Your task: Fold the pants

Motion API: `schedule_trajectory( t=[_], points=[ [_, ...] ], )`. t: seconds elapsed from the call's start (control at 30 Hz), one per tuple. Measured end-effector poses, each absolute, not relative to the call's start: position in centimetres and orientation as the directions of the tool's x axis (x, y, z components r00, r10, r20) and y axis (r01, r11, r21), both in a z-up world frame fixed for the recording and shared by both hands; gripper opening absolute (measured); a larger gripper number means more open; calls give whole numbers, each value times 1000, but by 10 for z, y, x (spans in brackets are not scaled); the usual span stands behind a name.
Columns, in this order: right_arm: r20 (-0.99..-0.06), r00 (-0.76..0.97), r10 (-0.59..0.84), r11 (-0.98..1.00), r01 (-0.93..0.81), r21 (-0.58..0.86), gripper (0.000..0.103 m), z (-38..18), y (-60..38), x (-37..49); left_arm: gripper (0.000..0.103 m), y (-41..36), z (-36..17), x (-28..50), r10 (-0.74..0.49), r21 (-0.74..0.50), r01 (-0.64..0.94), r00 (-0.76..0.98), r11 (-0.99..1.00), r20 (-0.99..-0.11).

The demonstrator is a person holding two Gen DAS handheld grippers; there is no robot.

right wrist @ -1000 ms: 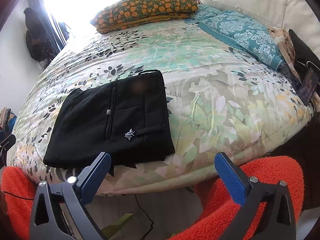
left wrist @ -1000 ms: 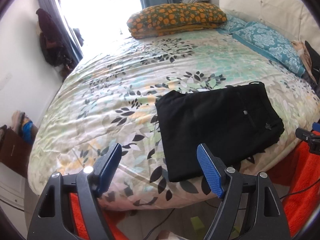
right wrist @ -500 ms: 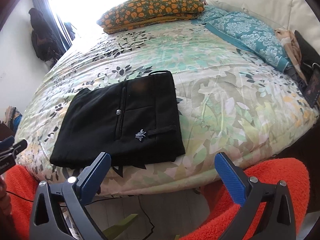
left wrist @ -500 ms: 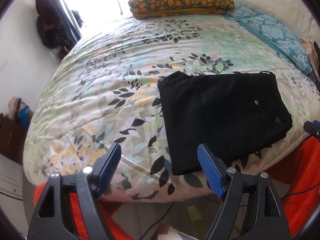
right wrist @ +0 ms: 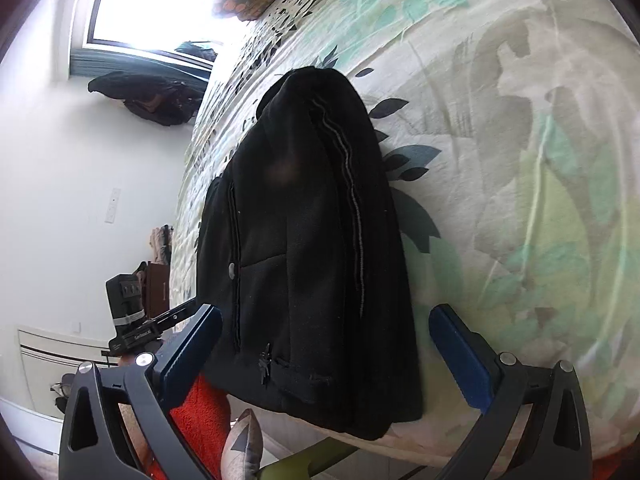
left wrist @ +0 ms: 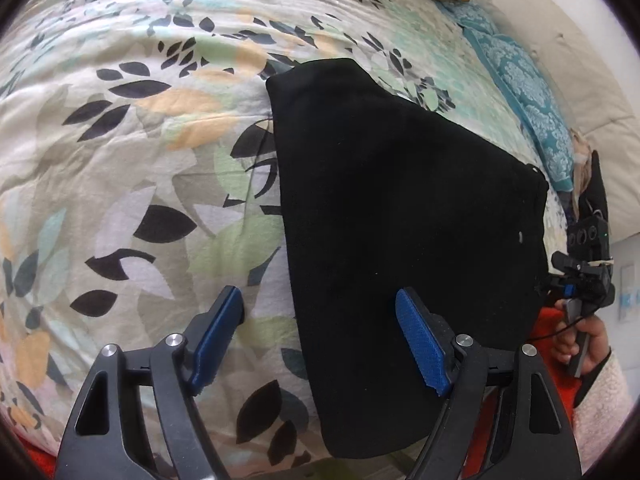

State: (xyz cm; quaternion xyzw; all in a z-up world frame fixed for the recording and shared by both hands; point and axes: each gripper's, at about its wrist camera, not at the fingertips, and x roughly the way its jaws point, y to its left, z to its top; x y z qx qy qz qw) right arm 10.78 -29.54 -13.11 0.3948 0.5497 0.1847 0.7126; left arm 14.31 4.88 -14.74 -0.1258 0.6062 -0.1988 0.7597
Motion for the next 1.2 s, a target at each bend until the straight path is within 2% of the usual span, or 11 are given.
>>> schedule_trajectory(
  t=[0.17, 0.2, 0.23, 0.27, 0.33, 0.73, 0.87, 0.9, 1.0, 1.03, 1.2],
  points=[
    [-659, 314, 684, 646, 159, 747, 97, -134, -278, 123, 82, 19, -156, 154, -516, -494, 176, 114, 851, -849],
    [-672, 301, 676, 663, 150, 734, 74, -133, -274, 124, 73, 16, -153, 152, -501, -476, 181, 130, 860, -856],
    [-695, 291, 657, 688, 143, 711, 63, -132, -271, 122, 48, 15, -149, 150, -501, -474, 184, 144, 861, -853],
    [-689, 298, 661, 684, 137, 716, 54, -131, -270, 120, 31, 17, -143, 149, -510, -482, 183, 160, 856, -845],
    [-670, 328, 666, 675, 115, 728, 45, -119, -269, 114, 18, 23, -127, 147, -547, -521, 174, 175, 835, -818],
    [-552, 424, 718, 627, -49, 778, 36, -33, -213, 115, 18, 64, -49, 128, -522, -475, 217, 323, 853, -789],
    [-689, 377, 619, 735, 29, 677, 49, -77, -207, 117, 41, 58, -95, 129, -220, -176, 149, 368, 973, -904],
    [-744, 365, 560, 782, 66, 620, 70, -87, -205, 115, 41, 60, -103, 127, -116, -74, 124, 381, 990, -917],
    [-773, 442, 454, 817, 139, 560, 101, -82, -219, 92, 57, 66, -87, 104, -89, -35, 124, 457, 992, -885],
    [-771, 471, 429, 824, 146, 547, 103, -71, -224, 83, 68, 65, -74, 95, -80, -21, 123, 494, 992, -866],
    [-796, 590, 136, 962, 112, 248, 103, 17, -222, 47, 78, 49, -2, 48, -21, 49, 87, 662, 995, -749]
  ],
)
